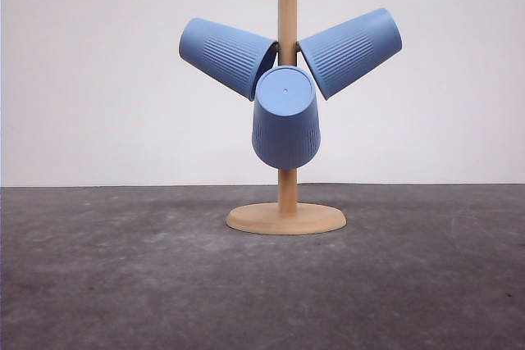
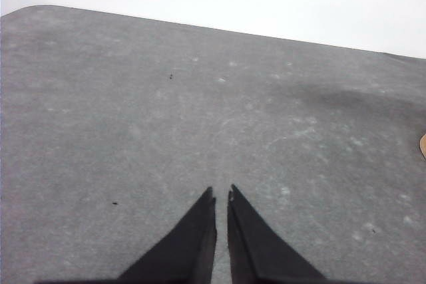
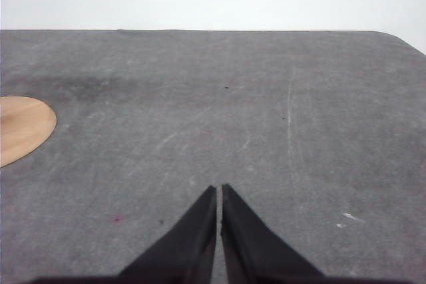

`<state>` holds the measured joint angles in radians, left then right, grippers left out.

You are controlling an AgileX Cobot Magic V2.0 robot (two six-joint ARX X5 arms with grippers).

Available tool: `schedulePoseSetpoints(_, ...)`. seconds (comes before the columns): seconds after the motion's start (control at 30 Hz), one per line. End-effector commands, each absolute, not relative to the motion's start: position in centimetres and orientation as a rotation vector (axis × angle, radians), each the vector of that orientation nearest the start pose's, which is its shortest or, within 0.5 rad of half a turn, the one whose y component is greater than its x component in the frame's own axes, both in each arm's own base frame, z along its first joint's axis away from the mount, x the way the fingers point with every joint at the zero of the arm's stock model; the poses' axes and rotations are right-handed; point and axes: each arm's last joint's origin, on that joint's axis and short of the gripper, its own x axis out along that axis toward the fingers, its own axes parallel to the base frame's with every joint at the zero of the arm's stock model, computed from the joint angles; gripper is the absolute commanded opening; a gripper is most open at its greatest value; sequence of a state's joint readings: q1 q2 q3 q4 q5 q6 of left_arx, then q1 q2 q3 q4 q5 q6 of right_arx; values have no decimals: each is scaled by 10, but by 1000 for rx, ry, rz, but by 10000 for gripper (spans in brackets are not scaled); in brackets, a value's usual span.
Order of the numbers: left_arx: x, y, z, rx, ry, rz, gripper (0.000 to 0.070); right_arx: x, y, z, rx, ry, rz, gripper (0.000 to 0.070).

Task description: Place three cups

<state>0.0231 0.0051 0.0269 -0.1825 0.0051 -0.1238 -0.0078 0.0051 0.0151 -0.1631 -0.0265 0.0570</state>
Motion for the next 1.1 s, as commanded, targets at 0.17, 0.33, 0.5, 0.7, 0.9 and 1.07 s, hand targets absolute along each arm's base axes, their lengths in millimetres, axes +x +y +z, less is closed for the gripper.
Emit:
schedulePoseSetpoints(0.17, 96, 2, 150, -127, 176, 26, 12, 96, 0, 153, 70, 142, 11, 11)
schedulePoseSetpoints(0.33, 96, 2, 150, -127, 176, 27, 12, 96, 0, 153, 70, 142, 11, 11)
schedulePoseSetpoints(0.5, 96, 2, 150, -127, 176, 26, 11, 96, 0, 153, 70, 142, 11, 11)
schedulePoseSetpoints(0.7, 96, 2, 150, -127, 176, 26, 12, 96, 0, 153, 70, 142, 11, 11)
schedulePoseSetpoints(0.9, 96, 2, 150, -127, 176, 26, 12, 96, 0, 153, 70, 142, 11, 11)
schedulePoseSetpoints(1.07, 96, 2, 150, -127, 176, 26, 11, 96, 0, 153, 70, 142, 11, 11)
